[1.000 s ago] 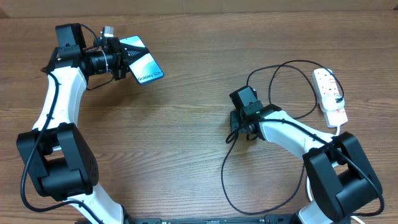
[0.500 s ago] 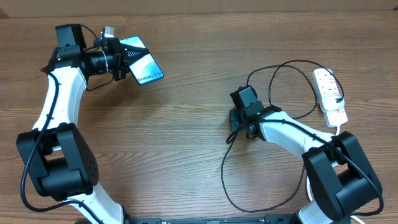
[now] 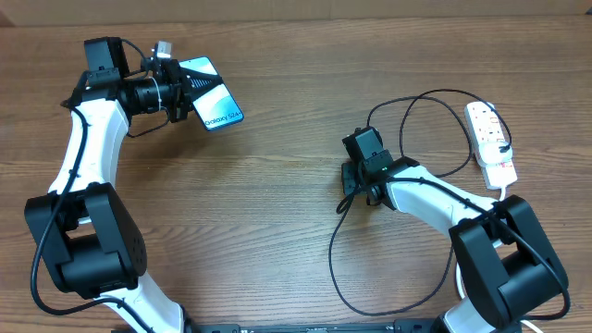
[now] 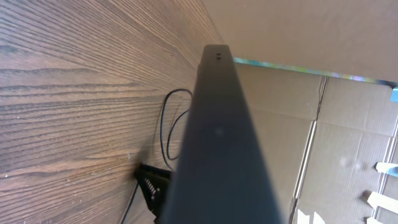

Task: Plug charger to phone and switch on socket

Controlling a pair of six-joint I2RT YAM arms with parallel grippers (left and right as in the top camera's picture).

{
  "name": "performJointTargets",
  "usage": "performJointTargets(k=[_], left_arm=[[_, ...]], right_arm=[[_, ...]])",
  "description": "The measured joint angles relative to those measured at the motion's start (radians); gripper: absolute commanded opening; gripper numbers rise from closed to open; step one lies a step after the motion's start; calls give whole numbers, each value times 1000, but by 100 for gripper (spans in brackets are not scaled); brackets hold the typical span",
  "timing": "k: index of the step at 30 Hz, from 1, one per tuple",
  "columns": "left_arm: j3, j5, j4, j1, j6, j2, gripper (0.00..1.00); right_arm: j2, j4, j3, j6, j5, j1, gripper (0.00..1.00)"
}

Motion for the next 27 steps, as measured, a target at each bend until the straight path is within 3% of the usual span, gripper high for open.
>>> performJointTargets(k=[7,13,18,21,27], left_arm=[[0,0,0,0,9,0,4],[0,0,0,0,10,0,4],[0,-6,0,0,10,0,7],[0,-18,-1,0,10,0,8],[0,16,1,0,9,0,4]], right_arm=[[6,17,-1,0,0,0,4],[5,7,1,4,-8,0,3],[5,-146,58,-2,-48,-2,4],[-14,-261,140,-25,-207,-22,4],[-119,-175,243,-41,-595,-84,4]])
